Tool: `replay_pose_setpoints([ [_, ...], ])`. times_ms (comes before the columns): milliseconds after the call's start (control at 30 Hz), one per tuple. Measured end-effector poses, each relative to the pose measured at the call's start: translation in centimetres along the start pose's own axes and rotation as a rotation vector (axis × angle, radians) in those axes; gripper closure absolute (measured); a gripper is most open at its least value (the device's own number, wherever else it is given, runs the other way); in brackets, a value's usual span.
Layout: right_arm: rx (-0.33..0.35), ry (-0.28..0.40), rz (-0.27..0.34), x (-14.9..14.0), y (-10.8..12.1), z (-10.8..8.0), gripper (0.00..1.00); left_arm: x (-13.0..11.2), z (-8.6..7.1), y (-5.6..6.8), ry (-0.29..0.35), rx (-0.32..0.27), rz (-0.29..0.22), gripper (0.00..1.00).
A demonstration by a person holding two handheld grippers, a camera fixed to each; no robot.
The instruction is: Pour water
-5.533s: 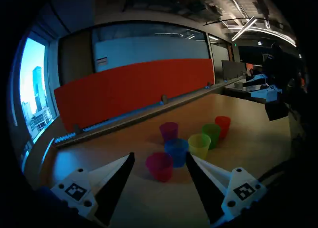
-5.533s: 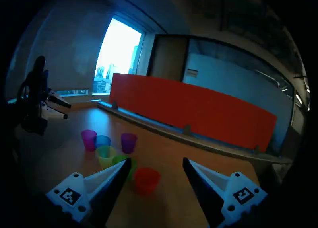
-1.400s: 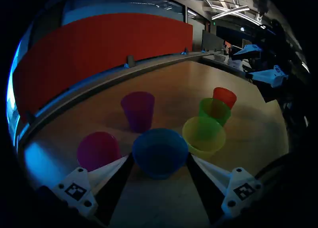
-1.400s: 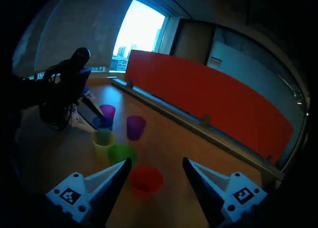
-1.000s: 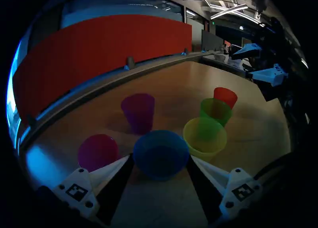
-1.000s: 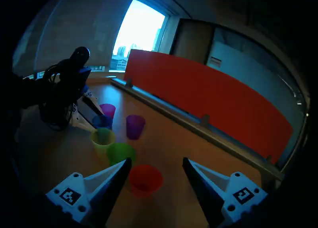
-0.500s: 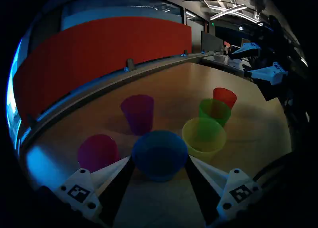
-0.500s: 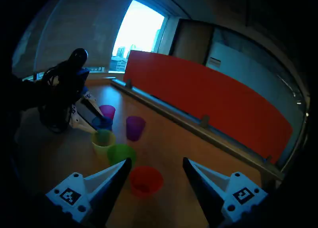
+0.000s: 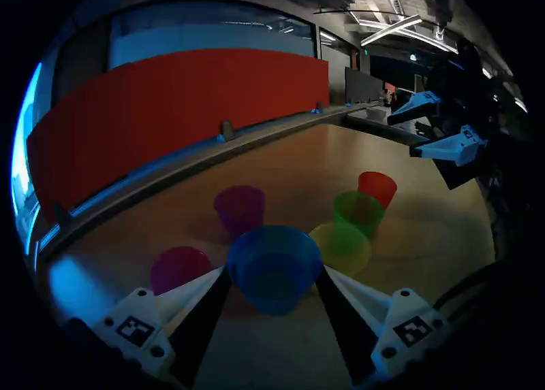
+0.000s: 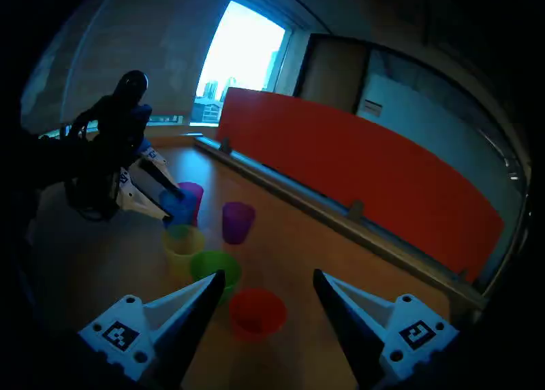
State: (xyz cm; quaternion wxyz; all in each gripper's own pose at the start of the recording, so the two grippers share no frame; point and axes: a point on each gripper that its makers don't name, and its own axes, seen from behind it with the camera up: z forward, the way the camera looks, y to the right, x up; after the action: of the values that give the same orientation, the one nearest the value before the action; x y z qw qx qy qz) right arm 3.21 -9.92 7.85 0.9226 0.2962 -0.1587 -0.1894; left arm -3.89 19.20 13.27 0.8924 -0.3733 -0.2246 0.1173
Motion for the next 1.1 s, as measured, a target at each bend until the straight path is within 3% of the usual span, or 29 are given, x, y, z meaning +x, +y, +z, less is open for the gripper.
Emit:
replay_pose_setpoints([
  [400, 0.049, -0.008, 0.021, -0.2, -1.1, 0.6, 0.00, 2.0, -2.4, -0.1, 0.091, 0.006, -0.055, 0.15],
  [1100, 0.144, -0.024, 0.032, -0.3, -2.8, 2.4, 0.00, 6.2, -6.7, -0.2, 0.291, 0.022, -0.096, 0.15],
])
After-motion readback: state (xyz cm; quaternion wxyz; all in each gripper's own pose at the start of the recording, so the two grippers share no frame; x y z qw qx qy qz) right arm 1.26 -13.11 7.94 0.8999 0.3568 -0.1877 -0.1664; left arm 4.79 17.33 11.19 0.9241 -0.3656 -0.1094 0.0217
